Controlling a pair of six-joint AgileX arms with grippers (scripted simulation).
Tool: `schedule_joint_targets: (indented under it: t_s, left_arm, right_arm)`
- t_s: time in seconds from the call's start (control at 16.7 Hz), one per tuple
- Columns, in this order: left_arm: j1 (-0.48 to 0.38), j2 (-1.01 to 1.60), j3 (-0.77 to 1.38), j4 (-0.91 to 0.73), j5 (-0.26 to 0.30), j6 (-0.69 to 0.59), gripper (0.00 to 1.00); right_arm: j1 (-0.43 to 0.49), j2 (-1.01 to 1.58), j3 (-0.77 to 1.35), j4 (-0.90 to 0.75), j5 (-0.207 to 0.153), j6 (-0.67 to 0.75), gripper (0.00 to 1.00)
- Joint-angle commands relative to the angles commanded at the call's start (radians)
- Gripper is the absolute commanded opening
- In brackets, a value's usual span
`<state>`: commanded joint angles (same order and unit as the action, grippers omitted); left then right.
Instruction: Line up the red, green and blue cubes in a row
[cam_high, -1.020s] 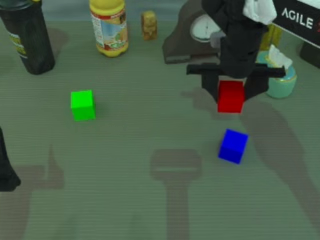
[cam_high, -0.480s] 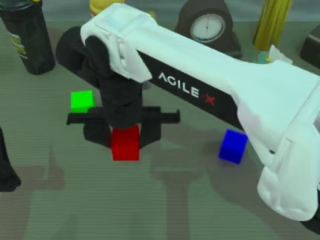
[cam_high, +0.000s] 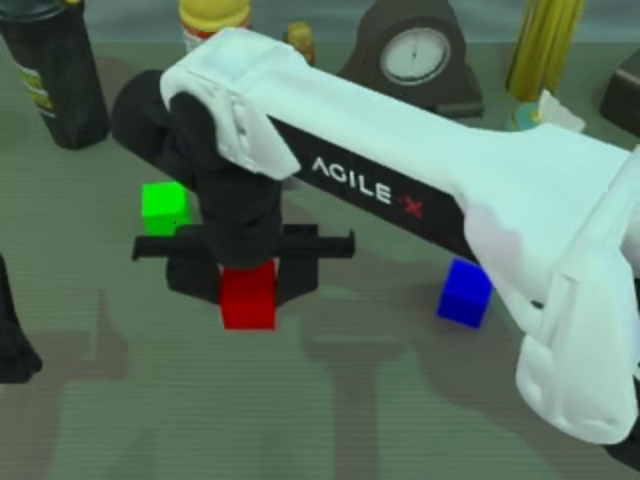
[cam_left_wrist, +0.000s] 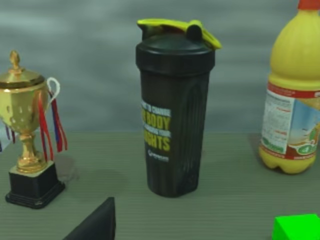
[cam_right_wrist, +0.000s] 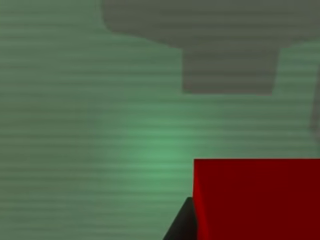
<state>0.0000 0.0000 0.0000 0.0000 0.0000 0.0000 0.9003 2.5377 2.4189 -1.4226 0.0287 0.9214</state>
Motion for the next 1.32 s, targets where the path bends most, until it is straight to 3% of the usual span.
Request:
schedule_joint_targets:
  t_s: [0.36, 0.66, 1.32]
  left_arm:
    - [0.000, 0.000, 0.000, 0.000, 0.000, 0.000, 1.00]
    - [0.000, 0.000, 0.000, 0.000, 0.000, 0.000, 1.00]
    - [0.000, 0.000, 0.000, 0.000, 0.000, 0.000, 1.00]
  right_arm:
    - [0.005, -0.006, -0.219, 0.204, 0.001, 0.000, 0.00]
    - [0.006, -0.006, -0.233, 0.218, 0.001, 0.000, 0.00]
    - [0.006, -0.006, -0.233, 0.218, 0.001, 0.000, 0.83]
